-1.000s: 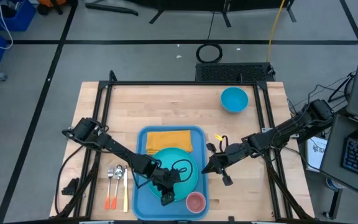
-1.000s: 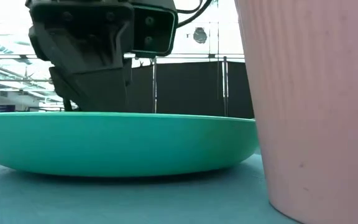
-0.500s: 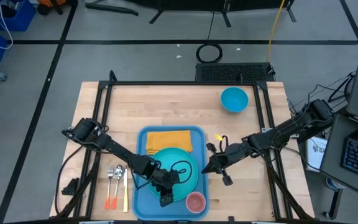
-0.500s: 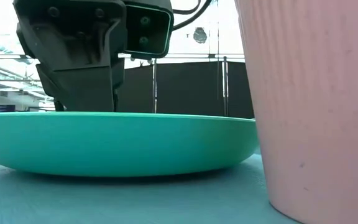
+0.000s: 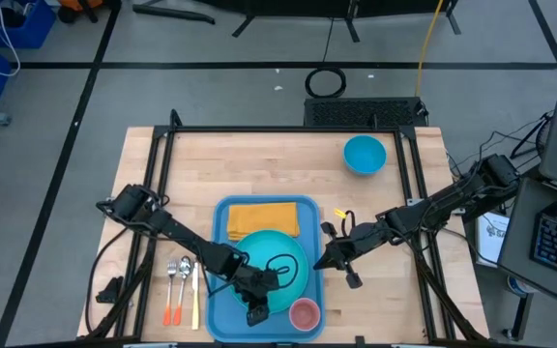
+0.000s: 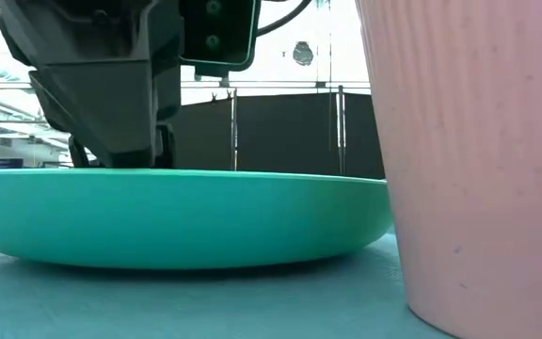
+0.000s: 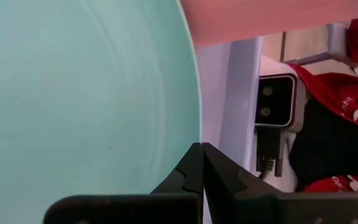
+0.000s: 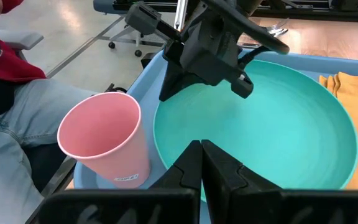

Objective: Set up tray
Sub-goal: Adjust the blue plate on the blue serving tray, then put the orange fork to the left on the yellow napkin on the blue serving tray

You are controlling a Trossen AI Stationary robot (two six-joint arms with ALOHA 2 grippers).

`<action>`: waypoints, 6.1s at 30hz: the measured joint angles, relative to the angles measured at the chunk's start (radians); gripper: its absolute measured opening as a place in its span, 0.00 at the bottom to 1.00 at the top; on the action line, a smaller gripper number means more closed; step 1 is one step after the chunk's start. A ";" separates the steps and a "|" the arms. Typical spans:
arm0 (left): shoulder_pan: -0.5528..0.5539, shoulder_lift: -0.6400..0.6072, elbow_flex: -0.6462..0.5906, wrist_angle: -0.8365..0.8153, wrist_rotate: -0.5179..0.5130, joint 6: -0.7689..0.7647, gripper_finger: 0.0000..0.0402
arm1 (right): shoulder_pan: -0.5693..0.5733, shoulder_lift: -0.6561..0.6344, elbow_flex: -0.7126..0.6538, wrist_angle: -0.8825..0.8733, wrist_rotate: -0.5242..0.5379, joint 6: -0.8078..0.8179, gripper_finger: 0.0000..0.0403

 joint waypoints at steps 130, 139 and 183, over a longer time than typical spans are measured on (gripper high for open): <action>-0.199 -0.258 0.000 -0.484 -0.996 -0.168 0.06 | -0.063 -1.212 -0.729 -0.058 -0.009 0.064 0.00; -0.175 -0.258 0.000 -0.511 -0.944 -0.178 0.02 | -0.065 -1.211 -0.730 -0.017 0.043 -0.024 0.00; -0.379 -0.263 -0.001 -1.108 -0.756 -1.331 0.02 | -0.066 -1.209 -0.731 0.039 0.070 -0.172 0.00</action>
